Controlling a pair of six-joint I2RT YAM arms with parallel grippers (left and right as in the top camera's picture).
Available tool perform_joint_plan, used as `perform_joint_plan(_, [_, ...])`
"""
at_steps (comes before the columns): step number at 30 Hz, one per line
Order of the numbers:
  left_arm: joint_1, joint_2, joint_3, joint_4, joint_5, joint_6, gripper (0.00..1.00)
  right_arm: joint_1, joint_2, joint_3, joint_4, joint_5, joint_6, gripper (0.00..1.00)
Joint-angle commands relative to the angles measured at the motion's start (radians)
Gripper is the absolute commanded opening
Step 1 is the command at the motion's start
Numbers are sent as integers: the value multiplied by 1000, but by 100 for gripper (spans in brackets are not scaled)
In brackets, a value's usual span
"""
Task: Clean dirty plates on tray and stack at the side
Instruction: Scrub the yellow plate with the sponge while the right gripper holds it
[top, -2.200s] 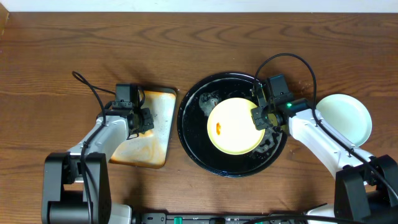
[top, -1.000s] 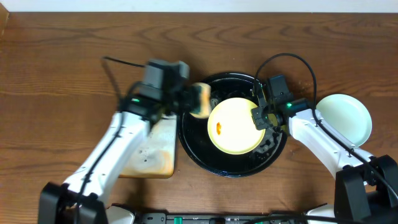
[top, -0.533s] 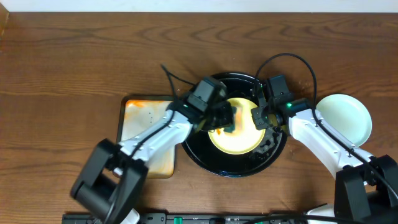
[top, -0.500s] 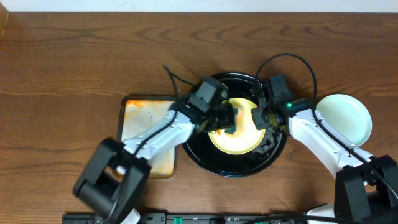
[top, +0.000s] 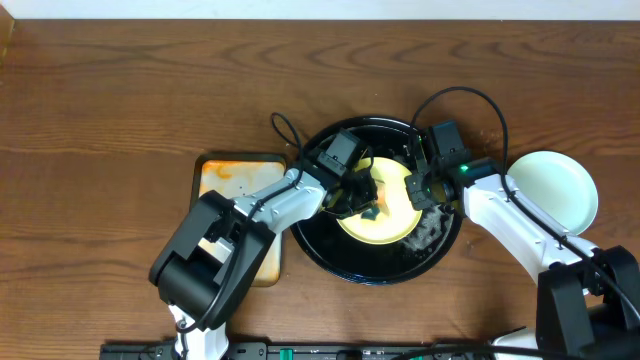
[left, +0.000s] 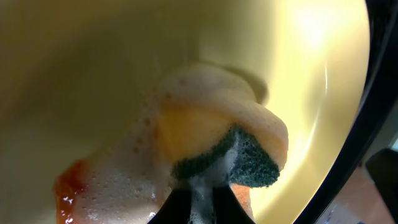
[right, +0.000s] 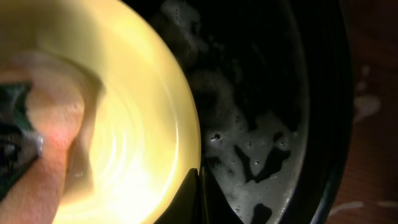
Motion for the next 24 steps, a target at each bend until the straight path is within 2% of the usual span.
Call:
perform_joint_plan(1, [40, 88, -42, -43, -164, -38, 8, -5, -1, 12, -3, 6, 13, 1])
perform_joint_plan(7, [31, 88, -24, -48, -164, 0, 8, -5, -1, 12, -11, -32, 12, 1])
perform_joint_plan(9, [27, 88, -24, -48, -164, 0, 8, -5, -1, 12, -3, -86, 5, 8])
perform_joint_plan(13, [27, 88, -24, -48, -163, 0, 7, -6, 13, 12, 6, -98, 17, 8])
perform_joint_plan(17, [26, 88, -21, -48, -156, 8, 8, -6, 72, 12, 19, -65, 17, 23])
perform_joint_plan(20, [26, 88, -16, -48, -148, 19, 8, -6, 123, 12, 42, -58, 17, 24])
perform_joint_plan(24, [26, 88, -12, -48, -144, 31, 8, -5, 180, 12, 52, -76, 17, 1])
